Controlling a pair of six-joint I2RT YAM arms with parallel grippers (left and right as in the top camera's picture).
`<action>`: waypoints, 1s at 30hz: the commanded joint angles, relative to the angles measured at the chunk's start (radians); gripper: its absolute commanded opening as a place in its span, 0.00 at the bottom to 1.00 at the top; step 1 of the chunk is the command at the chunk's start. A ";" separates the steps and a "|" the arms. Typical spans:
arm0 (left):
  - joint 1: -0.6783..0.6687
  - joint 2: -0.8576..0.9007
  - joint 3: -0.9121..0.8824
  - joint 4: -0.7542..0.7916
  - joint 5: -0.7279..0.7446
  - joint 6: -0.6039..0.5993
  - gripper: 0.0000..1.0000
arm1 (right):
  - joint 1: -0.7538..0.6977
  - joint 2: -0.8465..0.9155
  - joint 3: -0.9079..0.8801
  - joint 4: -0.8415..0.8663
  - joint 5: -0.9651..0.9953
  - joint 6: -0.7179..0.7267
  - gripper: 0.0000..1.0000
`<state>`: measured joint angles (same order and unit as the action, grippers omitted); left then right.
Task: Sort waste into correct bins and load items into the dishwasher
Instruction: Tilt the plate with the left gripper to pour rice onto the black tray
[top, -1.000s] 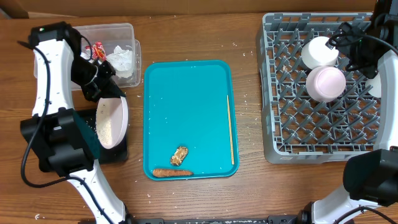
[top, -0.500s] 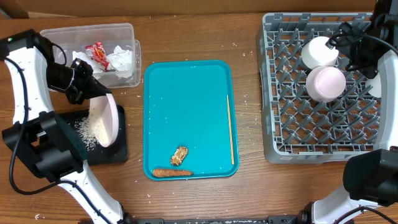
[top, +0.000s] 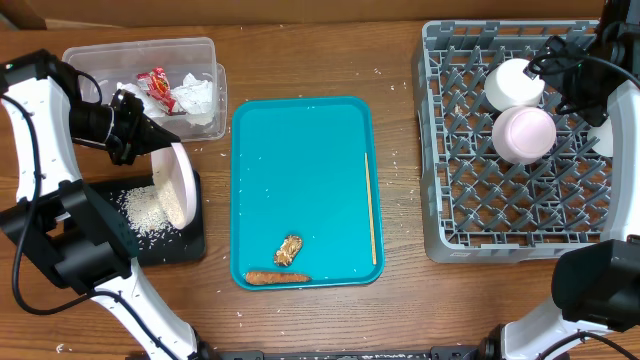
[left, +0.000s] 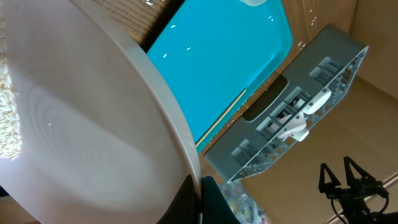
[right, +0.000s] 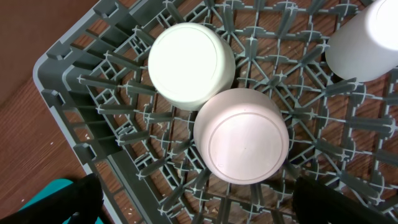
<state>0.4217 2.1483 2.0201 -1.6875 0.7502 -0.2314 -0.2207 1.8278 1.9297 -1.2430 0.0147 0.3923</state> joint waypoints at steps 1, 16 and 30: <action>0.012 -0.029 -0.006 -0.003 0.040 0.026 0.04 | 0.001 -0.019 0.014 0.004 -0.002 0.005 1.00; 0.013 -0.029 -0.006 -0.003 0.095 0.026 0.04 | 0.001 -0.019 0.014 0.004 -0.002 0.005 1.00; 0.041 -0.108 -0.094 -0.003 0.104 0.065 0.04 | 0.001 -0.019 0.014 0.003 -0.002 0.005 1.00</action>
<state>0.4339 2.1208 1.9556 -1.6844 0.8303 -0.2127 -0.2211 1.8278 1.9297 -1.2430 0.0143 0.3923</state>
